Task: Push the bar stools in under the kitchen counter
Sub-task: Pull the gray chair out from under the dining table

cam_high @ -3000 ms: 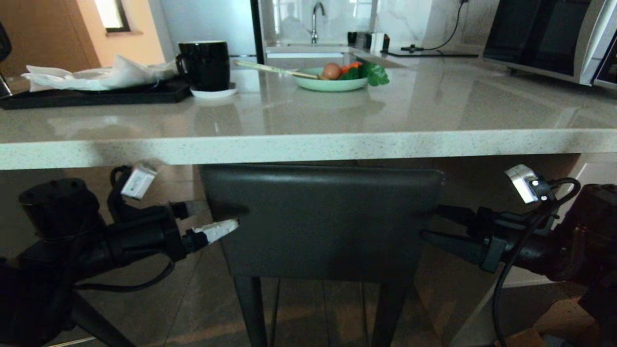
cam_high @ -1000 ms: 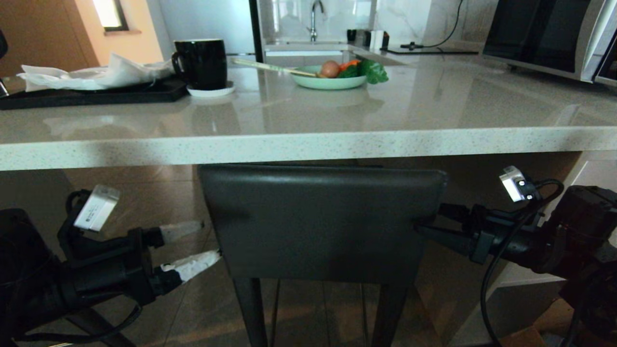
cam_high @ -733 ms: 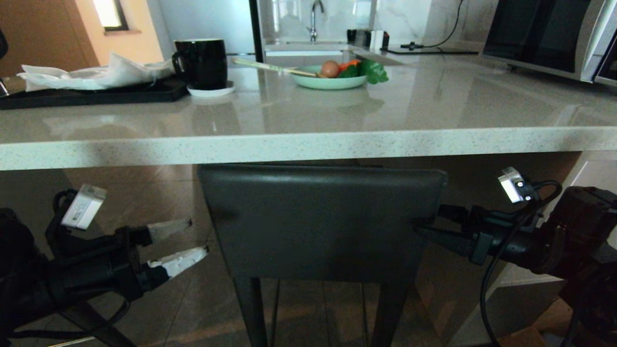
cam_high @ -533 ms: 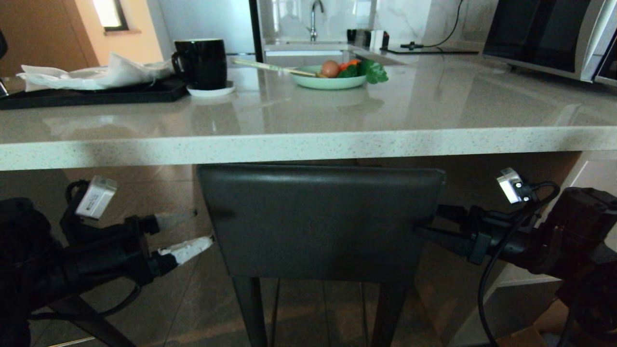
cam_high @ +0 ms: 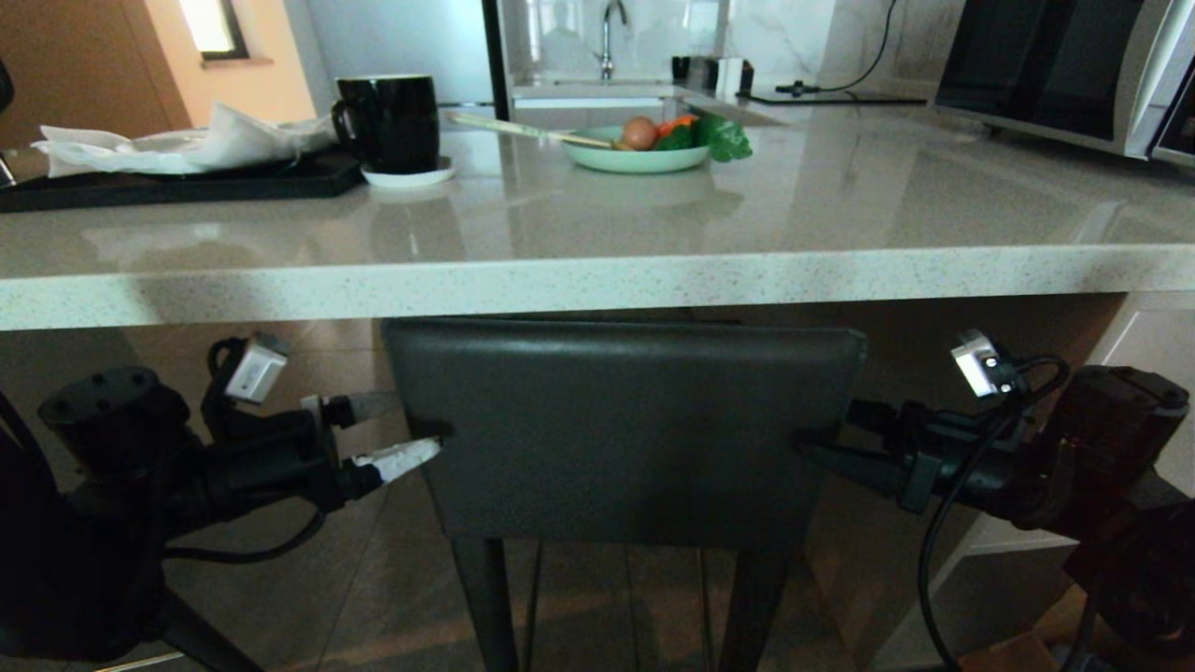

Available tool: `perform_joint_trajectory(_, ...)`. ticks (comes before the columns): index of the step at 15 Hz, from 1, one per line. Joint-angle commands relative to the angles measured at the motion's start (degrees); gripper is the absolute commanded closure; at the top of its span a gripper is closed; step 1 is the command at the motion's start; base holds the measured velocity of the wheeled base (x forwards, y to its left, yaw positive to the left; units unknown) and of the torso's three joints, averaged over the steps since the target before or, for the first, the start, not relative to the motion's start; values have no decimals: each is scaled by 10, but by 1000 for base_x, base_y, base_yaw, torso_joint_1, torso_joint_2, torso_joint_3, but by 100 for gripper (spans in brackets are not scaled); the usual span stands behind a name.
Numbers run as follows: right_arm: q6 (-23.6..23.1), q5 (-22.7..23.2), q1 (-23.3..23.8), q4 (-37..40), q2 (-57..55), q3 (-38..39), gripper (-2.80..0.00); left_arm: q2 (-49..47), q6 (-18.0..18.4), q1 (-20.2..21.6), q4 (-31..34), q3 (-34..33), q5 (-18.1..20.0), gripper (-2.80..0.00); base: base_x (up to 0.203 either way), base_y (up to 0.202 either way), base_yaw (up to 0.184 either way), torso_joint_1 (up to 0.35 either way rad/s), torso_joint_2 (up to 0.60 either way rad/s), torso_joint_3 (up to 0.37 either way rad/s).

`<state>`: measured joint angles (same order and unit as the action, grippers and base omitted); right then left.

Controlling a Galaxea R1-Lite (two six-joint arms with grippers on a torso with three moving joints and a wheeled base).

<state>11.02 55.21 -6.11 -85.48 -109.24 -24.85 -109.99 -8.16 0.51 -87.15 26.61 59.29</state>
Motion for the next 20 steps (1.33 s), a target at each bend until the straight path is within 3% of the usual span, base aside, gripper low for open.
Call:
perform_joint_trajectory(1, 1, 18, 0, -7, -3, -10, -280, -19, -2, -5, -5, 25, 14, -280, 0, 0, 0, 0, 0, 0)
perform_joint_trajectory(6, 4, 72, 0, -15, 0, -38, -280, -14, -22, -63, -5, 49, 28, -280, 0, 0, 0, 0, 0, 0)
perform_joint_trajectory(9, 1, 97, 2, -16, -20, -42, -280, -27, -23, -66, -5, 49, 28, -280, 0, 0, 0, 0, 0, 0)
perform_joint_trajectory(20, 0, 97, -4, -22, -60, -39, -280, -58, -19, -72, -5, 43, 25, -280, 0, 0, 0, 0, 0, 0)
